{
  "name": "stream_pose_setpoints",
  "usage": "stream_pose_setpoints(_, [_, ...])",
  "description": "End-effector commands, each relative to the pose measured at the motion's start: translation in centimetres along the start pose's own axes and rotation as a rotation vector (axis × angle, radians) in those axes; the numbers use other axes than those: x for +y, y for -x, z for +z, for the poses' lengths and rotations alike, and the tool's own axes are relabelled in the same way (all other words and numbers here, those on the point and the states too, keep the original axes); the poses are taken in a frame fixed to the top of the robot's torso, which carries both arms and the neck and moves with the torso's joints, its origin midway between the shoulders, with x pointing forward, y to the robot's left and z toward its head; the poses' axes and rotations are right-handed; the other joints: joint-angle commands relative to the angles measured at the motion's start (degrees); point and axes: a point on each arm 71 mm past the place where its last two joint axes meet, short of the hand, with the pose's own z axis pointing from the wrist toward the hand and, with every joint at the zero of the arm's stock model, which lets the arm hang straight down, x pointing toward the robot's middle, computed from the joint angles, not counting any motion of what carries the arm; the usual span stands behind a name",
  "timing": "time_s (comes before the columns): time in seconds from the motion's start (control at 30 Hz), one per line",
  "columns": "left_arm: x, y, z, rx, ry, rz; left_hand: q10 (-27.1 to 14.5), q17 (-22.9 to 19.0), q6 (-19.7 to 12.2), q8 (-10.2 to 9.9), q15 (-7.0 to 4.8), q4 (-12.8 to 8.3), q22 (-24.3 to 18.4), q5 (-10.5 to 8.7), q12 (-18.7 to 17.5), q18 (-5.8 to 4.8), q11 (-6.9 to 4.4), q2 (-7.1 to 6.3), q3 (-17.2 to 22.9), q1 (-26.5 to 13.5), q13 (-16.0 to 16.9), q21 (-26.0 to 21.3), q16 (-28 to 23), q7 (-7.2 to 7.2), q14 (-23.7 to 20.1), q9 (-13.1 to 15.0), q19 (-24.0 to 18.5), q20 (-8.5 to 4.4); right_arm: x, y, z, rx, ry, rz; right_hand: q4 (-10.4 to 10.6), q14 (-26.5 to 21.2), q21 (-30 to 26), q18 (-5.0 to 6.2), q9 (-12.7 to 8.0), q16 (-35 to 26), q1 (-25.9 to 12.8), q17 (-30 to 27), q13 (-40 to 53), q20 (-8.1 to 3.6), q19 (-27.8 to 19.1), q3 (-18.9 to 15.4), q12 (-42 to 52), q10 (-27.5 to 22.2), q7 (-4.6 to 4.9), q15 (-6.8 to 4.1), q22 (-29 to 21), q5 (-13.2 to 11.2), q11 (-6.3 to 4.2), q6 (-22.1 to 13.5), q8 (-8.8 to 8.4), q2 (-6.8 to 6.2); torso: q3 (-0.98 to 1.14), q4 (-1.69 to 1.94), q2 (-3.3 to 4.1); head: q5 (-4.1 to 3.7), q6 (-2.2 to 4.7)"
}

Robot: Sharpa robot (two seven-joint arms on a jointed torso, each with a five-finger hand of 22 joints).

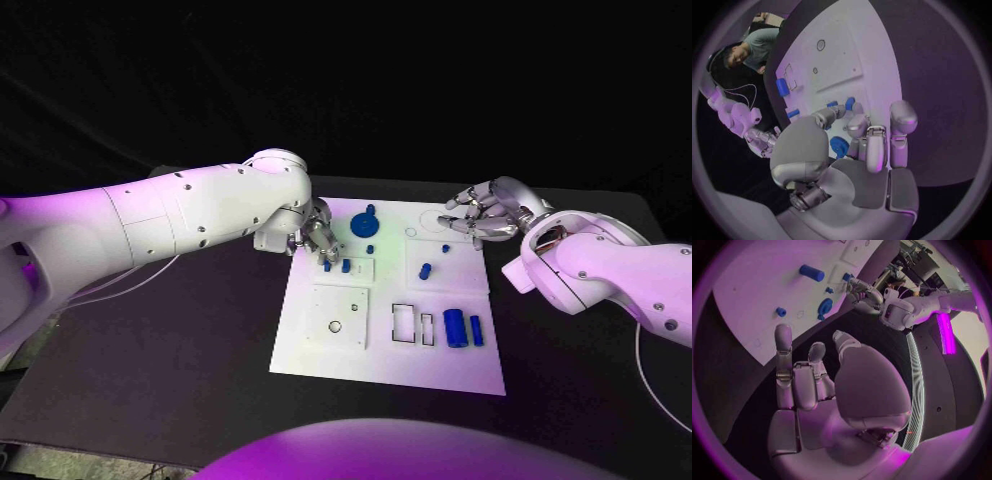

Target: Assemble the parts on the task board

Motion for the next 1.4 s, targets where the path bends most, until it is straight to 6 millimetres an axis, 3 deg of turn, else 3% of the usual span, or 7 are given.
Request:
stream_pose_setpoints(0.03, [0.1,-0.8,0.4,0.04,-0.002,-0.016,-0.31,15.1,-0.18,-0.4,0.48,0.72,4.63,-0.89,-0.01,-0.82,0.28,-0.41,-0.17,-0.88,-0.02,-0.22,0.21,0.22,5.96,-0.1,-0.06,0.3,0.1,0.0,0.0,0.0,0.014,-0.006,-0.03,-0.39,-0.2,0.72,-0.07,-0.35,-0.34,-0.05,-0.07,-0.03,-0.43,0.33,-0.25,-0.39,-0.01,0.16,-0.04,0.33,-0.02,-0.51,0.33,-0.3,0.01,0.0,0.01,-0.03,0.01])
stream_pose_setpoints(0.33, [0.4,-0.8,0.4,0.026,0.004,-0.034,-0.38,15.1,0.25,-1.06,0.58,4.18,4.41,-7.79,0.42,-0.82,0.44,-1.31,-2.58,-2.06,0.35,-0.79,0.21,0.39,5.96,-0.01,0.26,0.38,0.1,0.0,0.0,-0.003,0.015,-0.006,-0.04,-0.44,-0.23,0.72,-0.08,-0.41,-0.34,-0.14,-0.13,-0.03,-0.45,0.36,-0.27,-0.45,0.0,0.17,-0.05,0.35,-0.01,-0.56,0.33,-0.33,-0.01,-0.02,0.02,-0.03,0.13])
stream_pose_setpoints(0.67, [1.3,-0.4,-0.1,-0.005,0.016,-0.068,-0.94,15.1,-0.28,-1.16,0.56,8.06,4.2,-9.15,0.21,-0.74,0.49,-1.89,-7.4,-1.49,-0.13,-1.66,0.21,0.54,5.96,0.56,0.4,0.35,0.0,0.1,0.0,-0.007,0.015,-0.005,-0.05,-0.47,-0.25,0.72,-0.09,-0.44,-0.33,-0.19,-0.22,-0.02,-0.47,0.38,-0.33,-0.53,0.01,0.17,-0.05,0.36,-0.01,-0.59,0.33,-0.35,-0.04,0.01,0.01,-0.22,0.34])
stream_pose_setpoints(0.97, [1.7,0.8,-1.7,-0.088,0.0,-0.135,-1.64,15.1,-3.59,-2.8,0.62,13.3,4.17,-6.72,-0.07,-0.75,0.74,-2.18,-15.31,1.02,-0.79,-2.38,0.21,1.19,5.96,-0.46,0.62,0.29,0.0,0.2,0.0,-0.01,0.014,-0.006,-0.03,-0.49,-0.29,0.71,-0.1,-0.47,-0.37,-0.21,-0.25,-0.01,-0.5,0.38,-0.33,-0.58,0.02,0.19,-0.05,0.38,0.01,-0.63,0.34,-0.39,-0.04,0.05,-0.06,-0.61,0.59])
stream_pose_setpoints(1.2, [1.4,1.6,-2.9,-0.192,-0.061,-0.214,-2.88,15.1,-3.37,-2.98,0.79,13.16,4.05,1.54,-1.72,-0.63,0.92,-0.32,-17.31,5.36,-3.2,-3.38,0.21,1.4,5.96,-1.46,0.62,0.46,-0.1,0.3,0.0,-0.015,0.015,-0.006,-0.03,-0.49,-0.29,0.71,-0.1,-0.47,-0.37,-0.21,-0.25,-0.01,-0.5,0.38,-0.33,-0.58,0.02,0.19,-0.05,0.38,0.01,-0.63,0.34,-0.39,0.0,0.02,-0.04,-0.63,0.97])
stream_pose_setpoints(1.27, [0.8,1.7,-3.3,-0.228,-0.128,-0.254,-7.69,14.62,-4.06,-3.02,1.03,12.93,2.32,4.79,-7.56,0.26,1.21,-0.45,-17.44,8.94,-10.97,-9.37,-0.01,1.72,5.83,-1.89,-1.12,0.61,-0.1,0.3,0.0,-0.016,0.016,-0.005,-0.03,-0.5,-0.3,0.71,-0.1,-0.48,-0.38,-0.23,-0.24,-0.01,-0.51,0.4,-0.32,-0.58,0.02,0.19,-0.05,0.39,0.02,-0.64,0.34,-0.39,0.01,0.03,0.01,-0.8,1.08])
stream_pose_setpoints(1.4, [-0.3,2.0,-3.9,-0.299,-0.263,-0.28,-16.98,4.83,-6.8,-3.36,2.13,12.11,-3.13,2.72,-16.98,2.47,2.48,-0.3,-16.66,15.36,-21.03,-26.38,-5.3,3.03,2.42,-3.07,-6.97,1.54,-0.1,0.3,0.0,-0.017,0.019,0.001,-0.02,-0.52,-0.32,0.71,-0.1,-0.49,-0.39,-0.25,-0.23,-0.01,-0.52,0.41,-0.3,-0.58,0.03,0.2,-0.05,0.4,0.02,-0.65,0.35,-0.39,-0.01,-0.09,0.06,-1.02,1.43])
